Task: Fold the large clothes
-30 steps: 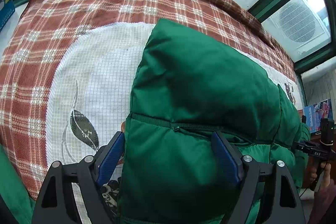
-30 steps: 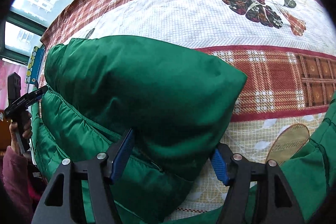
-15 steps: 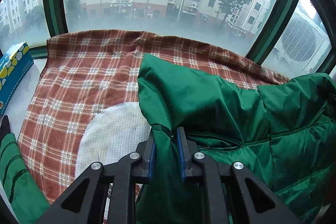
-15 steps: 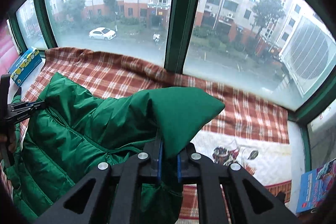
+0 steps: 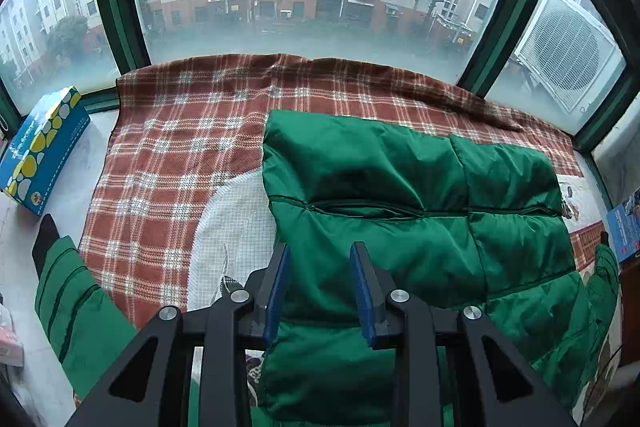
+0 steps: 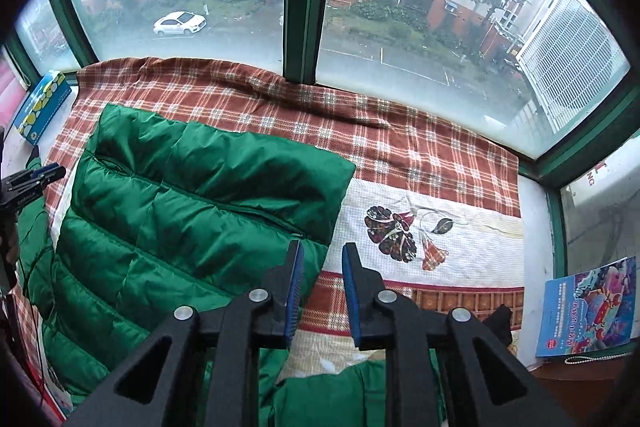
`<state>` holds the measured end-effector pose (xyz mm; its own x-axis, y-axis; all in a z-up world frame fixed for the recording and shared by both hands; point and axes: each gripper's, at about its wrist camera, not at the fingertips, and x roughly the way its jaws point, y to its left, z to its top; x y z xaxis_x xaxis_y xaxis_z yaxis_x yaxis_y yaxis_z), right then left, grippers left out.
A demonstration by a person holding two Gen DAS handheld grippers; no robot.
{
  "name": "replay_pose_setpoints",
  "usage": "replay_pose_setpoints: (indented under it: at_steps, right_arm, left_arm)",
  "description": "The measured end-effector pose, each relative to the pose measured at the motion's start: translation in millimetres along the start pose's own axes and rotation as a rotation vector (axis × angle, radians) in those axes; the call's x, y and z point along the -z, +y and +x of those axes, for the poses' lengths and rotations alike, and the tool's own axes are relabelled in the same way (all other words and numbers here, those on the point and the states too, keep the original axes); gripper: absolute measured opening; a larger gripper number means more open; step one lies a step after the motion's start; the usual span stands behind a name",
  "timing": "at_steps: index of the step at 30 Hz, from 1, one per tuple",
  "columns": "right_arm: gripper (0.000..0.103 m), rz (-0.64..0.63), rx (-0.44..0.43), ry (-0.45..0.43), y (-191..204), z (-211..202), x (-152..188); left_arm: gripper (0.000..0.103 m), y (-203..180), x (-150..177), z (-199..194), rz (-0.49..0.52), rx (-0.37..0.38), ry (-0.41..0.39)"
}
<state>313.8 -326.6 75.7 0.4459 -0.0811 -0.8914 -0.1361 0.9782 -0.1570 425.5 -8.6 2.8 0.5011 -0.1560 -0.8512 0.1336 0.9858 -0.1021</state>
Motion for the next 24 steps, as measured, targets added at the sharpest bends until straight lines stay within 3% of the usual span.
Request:
replay_pose_setpoints:
  at_steps: [2, 4, 6, 8, 12, 16, 19, 21, 24]
  right_arm:
    - [0.026, -0.034, -0.018, 0.015, 11.0, -13.9, 17.0]
    - [0.032, -0.067, -0.061, 0.020, 26.0, -26.0, 40.2]
    - [0.046, -0.125, -0.094, 0.039, 45.0, -28.0, 61.3]
    - [0.050, -0.180, -0.123, 0.056, 67.6, -29.2, 89.4]
    - [0.050, -0.300, -0.193, 0.086, 120.4, -13.5, 149.0]
    - [0.050, -0.375, -0.253, 0.076, 166.8, 6.1, 200.4]
    - [0.050, -0.459, -0.247, 0.025, 195.8, 15.4, 235.7]
    - [0.050, -0.495, -0.243, 0.042, 210.3, 28.5, 258.6]
    - [0.050, -0.567, -0.173, -0.012, 222.1, 33.9, 286.3]
  left_arm:
    - [0.061, -6.4, 10.9, -34.4, 0.014, -0.007, -0.036]
    - [0.071, -12.1, 23.8, -67.8, 0.041, -0.010, -0.071]
    - [0.072, -19.6, 42.0, -97.1, 0.070, -0.027, -0.083]
    - [0.072, -25.5, 68.6, -119.0, 0.100, -0.021, -0.069]
    - [0.072, -44.3, 145.8, -137.2, 0.180, 0.027, 0.001]
    - [0.072, -63.3, 226.9, -128.4, 0.231, 0.079, 0.067]
    - [0.072, -75.2, 273.4, -118.1, 0.262, 0.116, 0.078]
    - [0.072, -82.2, 299.4, -108.1, 0.271, 0.108, 0.090]
    - [0.072, -89.9, 332.5, -102.1, 0.309, 0.087, 0.064]
